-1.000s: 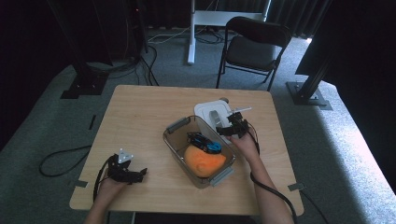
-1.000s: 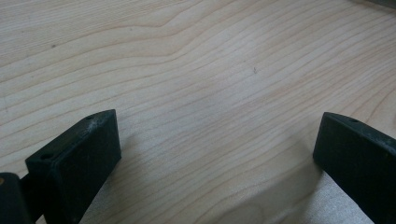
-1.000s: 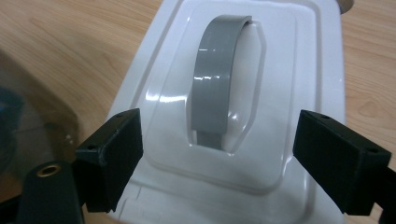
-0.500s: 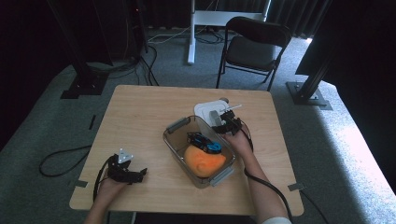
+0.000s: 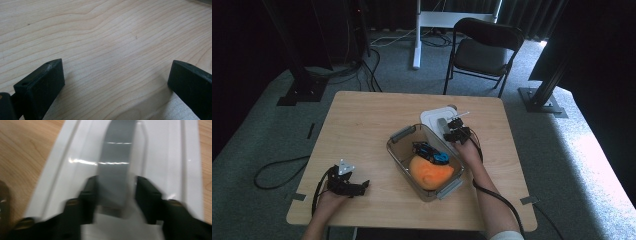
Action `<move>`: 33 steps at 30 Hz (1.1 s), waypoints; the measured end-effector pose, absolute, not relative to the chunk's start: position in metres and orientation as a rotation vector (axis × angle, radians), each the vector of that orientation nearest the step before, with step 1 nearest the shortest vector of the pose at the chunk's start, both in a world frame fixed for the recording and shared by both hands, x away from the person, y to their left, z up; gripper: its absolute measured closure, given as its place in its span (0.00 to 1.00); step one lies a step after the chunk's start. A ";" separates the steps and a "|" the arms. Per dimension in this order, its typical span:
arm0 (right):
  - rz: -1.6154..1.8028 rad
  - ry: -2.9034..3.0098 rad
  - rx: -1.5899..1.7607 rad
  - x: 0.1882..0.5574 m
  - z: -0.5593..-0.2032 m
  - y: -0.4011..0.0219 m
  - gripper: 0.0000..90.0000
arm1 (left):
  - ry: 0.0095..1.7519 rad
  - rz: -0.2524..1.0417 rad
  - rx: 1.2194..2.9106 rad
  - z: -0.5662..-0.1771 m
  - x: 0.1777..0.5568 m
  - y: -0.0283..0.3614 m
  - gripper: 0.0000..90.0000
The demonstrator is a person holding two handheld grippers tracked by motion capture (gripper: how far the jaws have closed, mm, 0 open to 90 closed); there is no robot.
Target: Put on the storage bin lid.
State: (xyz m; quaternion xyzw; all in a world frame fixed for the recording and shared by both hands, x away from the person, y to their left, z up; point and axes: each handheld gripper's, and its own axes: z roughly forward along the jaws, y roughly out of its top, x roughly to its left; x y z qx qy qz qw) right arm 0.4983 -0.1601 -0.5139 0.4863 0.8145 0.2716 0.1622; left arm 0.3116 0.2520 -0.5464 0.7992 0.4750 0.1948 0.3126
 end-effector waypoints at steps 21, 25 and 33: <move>0.898 2.215 1.367 0.471 -0.458 -0.205 0.75 | 1.253 0.514 2.108 -0.546 0.312 0.252 0.01; 0.933 2.190 1.361 0.465 -0.442 -0.213 0.75 | 1.253 0.514 2.109 -0.546 0.312 0.252 0.01; 0.980 2.175 1.329 0.454 -0.419 -0.222 0.75 | 1.253 0.514 2.108 -0.546 0.312 0.252 0.01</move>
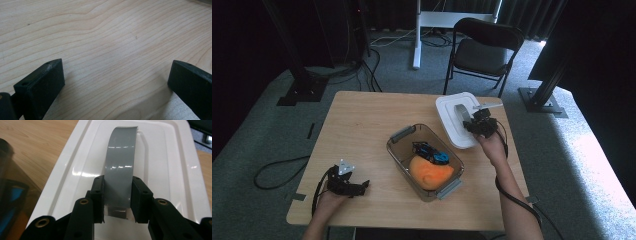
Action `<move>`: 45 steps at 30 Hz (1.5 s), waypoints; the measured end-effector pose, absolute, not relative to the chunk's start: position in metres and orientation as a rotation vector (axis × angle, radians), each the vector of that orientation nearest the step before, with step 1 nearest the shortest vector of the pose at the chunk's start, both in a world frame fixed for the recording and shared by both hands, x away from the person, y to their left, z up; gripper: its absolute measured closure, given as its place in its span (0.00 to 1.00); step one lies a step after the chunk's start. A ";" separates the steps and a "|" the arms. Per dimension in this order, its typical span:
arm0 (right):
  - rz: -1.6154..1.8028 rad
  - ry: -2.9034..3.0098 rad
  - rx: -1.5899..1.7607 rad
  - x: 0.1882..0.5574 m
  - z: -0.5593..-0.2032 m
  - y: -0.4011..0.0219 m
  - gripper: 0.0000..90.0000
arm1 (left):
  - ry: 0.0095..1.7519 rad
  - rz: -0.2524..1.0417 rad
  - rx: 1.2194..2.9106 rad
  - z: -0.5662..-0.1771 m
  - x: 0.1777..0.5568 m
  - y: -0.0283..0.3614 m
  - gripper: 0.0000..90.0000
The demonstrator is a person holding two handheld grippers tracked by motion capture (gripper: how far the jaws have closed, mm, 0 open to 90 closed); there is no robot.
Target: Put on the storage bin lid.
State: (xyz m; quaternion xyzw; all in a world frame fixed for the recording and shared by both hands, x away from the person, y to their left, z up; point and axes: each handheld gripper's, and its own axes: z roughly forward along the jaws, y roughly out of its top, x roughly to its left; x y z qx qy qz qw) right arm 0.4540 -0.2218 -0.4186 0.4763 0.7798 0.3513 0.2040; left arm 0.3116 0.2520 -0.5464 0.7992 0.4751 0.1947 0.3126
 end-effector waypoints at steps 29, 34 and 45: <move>1.167 2.286 1.156 0.386 -0.392 -0.193 0.75 | 1.254 0.517 2.106 -0.547 0.312 0.252 0.01; 1.174 2.324 1.109 0.375 -0.389 -0.179 0.75 | 1.254 0.517 2.106 -0.547 0.312 0.252 0.01; 1.195 2.443 1.004 0.354 -0.395 -0.143 0.75 | 1.255 0.514 2.105 -0.546 0.311 0.252 0.01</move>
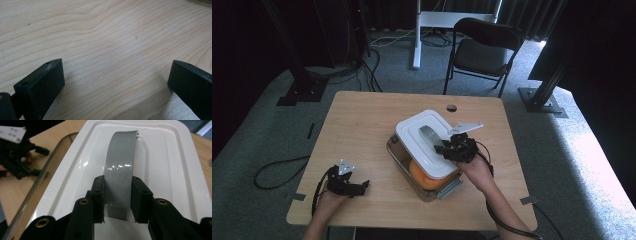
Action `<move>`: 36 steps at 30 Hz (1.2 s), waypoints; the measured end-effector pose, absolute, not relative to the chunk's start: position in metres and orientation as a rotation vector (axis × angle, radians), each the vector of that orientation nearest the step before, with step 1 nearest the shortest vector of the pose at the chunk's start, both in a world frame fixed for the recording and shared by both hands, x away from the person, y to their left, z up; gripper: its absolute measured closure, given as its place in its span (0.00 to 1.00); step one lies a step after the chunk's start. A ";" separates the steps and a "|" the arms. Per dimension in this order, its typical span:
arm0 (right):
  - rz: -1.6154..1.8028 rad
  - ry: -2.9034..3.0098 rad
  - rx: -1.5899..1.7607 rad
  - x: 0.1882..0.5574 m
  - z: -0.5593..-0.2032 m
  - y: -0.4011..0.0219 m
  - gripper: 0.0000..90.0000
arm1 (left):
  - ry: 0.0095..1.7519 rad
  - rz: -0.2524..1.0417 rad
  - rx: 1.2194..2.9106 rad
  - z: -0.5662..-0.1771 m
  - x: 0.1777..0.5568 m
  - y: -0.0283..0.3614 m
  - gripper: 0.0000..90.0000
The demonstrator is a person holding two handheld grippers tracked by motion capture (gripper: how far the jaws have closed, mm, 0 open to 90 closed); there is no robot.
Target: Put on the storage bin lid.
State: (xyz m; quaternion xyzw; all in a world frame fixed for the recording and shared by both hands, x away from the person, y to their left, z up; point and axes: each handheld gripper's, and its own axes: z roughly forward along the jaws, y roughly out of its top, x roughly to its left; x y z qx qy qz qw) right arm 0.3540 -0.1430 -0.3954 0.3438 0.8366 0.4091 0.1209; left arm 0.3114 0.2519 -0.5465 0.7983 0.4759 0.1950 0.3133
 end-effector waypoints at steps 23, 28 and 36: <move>1.228 2.539 0.915 0.334 -0.405 -0.129 0.75 | 1.254 0.514 2.108 -0.546 0.311 0.252 0.01; 1.226 2.543 0.909 0.330 -0.407 -0.128 0.75 | 1.254 0.514 2.109 -0.546 0.311 0.252 0.01; 1.230 2.539 0.902 0.326 -0.408 -0.128 0.75 | 1.254 0.514 2.109 -0.546 0.311 0.252 0.01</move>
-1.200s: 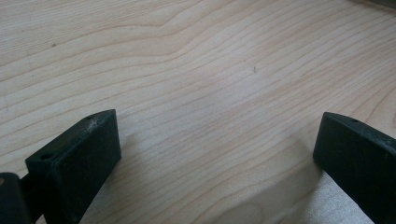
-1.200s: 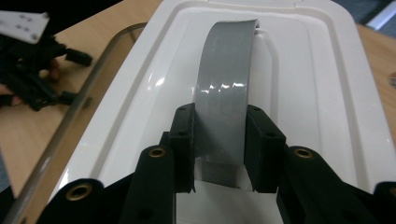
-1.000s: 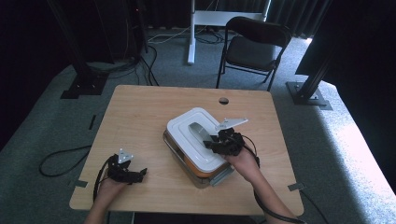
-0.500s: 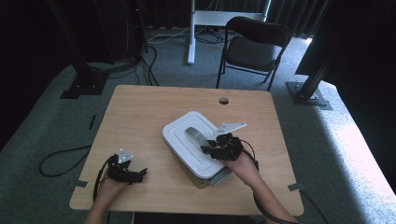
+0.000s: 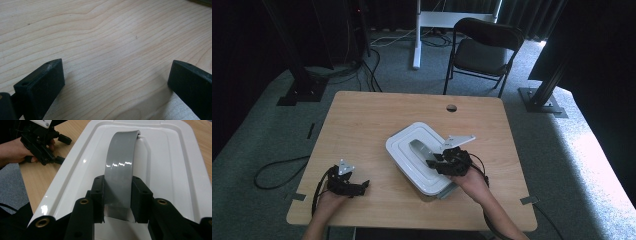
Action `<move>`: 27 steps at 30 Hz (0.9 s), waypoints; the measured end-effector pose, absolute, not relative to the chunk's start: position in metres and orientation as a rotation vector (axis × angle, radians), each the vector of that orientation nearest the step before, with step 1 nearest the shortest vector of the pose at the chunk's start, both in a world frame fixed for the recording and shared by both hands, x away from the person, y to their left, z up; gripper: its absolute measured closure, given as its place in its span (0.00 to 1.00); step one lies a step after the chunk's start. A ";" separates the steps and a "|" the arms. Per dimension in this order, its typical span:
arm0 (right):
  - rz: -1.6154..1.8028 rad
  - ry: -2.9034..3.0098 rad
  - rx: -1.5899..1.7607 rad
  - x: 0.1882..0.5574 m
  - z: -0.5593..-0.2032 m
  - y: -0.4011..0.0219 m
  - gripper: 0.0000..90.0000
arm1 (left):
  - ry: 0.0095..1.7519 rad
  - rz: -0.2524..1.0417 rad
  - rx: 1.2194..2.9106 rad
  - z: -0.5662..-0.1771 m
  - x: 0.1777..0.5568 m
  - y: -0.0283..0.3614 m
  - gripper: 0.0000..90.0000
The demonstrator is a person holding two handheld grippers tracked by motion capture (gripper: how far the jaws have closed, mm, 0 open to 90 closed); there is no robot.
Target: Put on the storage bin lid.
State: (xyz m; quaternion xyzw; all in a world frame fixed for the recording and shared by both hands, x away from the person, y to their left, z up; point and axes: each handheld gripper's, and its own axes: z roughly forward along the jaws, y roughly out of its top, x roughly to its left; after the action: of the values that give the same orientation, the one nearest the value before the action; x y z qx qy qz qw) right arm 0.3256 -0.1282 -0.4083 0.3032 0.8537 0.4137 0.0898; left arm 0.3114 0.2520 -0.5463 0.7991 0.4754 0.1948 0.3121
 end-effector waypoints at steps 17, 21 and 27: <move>1.291 2.571 0.911 0.327 -0.418 -0.132 0.71 | 1.269 0.519 2.102 -0.546 0.312 0.251 0.01; 1.325 2.580 0.905 0.330 -0.416 -0.135 0.45 | 1.294 0.530 2.090 -0.546 0.312 0.248 0.01; 1.419 2.484 0.920 0.336 -0.400 -0.152 0.19 | 1.333 0.579 2.066 -0.539 0.311 0.243 0.01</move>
State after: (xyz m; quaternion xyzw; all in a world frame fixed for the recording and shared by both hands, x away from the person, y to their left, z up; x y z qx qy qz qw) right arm 0.3359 -0.1515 -0.3999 0.3054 0.8247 0.4710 0.0682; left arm 0.3106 0.2435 -0.5392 0.7796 0.5029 0.2183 0.3029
